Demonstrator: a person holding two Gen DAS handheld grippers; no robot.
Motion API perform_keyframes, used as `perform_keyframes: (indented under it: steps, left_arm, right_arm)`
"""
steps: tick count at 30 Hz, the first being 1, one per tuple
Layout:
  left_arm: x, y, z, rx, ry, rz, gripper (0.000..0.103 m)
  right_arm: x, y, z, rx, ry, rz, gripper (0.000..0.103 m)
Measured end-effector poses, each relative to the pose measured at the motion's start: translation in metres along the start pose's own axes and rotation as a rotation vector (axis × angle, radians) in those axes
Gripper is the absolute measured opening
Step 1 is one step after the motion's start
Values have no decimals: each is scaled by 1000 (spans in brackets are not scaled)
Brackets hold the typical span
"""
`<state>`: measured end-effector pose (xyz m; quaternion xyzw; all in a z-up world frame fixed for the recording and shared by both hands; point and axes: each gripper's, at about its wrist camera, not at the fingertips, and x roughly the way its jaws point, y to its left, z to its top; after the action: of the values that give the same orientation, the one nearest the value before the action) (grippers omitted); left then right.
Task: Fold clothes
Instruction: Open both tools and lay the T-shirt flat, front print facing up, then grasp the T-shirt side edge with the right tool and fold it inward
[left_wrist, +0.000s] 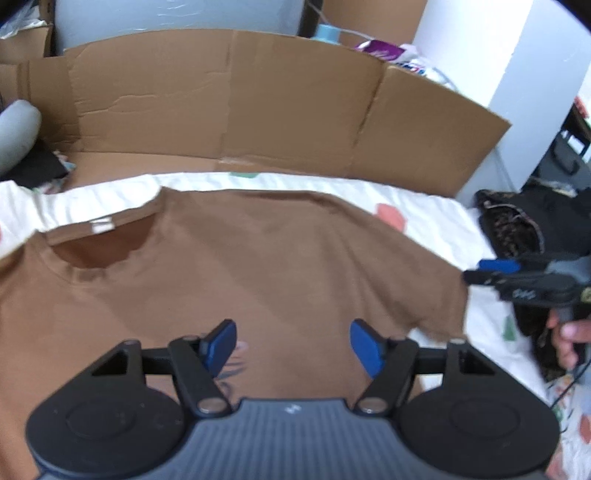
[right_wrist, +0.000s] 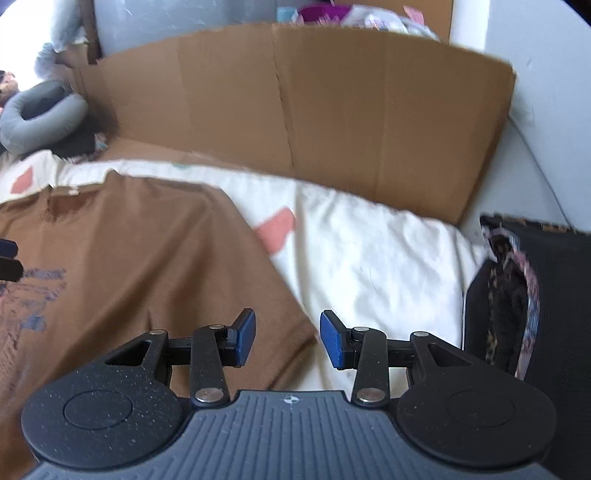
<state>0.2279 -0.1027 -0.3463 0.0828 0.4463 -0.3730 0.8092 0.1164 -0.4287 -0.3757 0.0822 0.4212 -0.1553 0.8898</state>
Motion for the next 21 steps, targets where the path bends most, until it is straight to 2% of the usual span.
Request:
perform_keyframes:
  steps: [3, 7, 14, 15, 16, 17, 21]
  left_arm:
    - [3, -6, -6, -8, 2, -21, 70]
    - [7, -3, -15, -39, 31, -24, 69]
    - [10, 8, -24, -81, 64, -17, 66]
    - [10, 9, -25, -83, 66, -16, 65]
    - [10, 11, -25, -86, 67, -15, 64]
    - [10, 12, -26, -89, 67, -14, 64]
    - [9, 15, -27, -93, 65, -6, 64]
  right_arm:
    - [6, -5, -5, 13, 15, -21, 46]
    - [12, -17, -7, 119, 4, -34, 46]
    - [30, -24, -6, 232, 38, 33, 45]
    - [31, -23, -6, 233, 42, 40, 41]
    - [32, -20, -5, 231, 44, 45, 19]
    - [32, -18, -5, 230, 46, 51, 9]
    - [22, -4, 0, 189, 17, 64, 6]
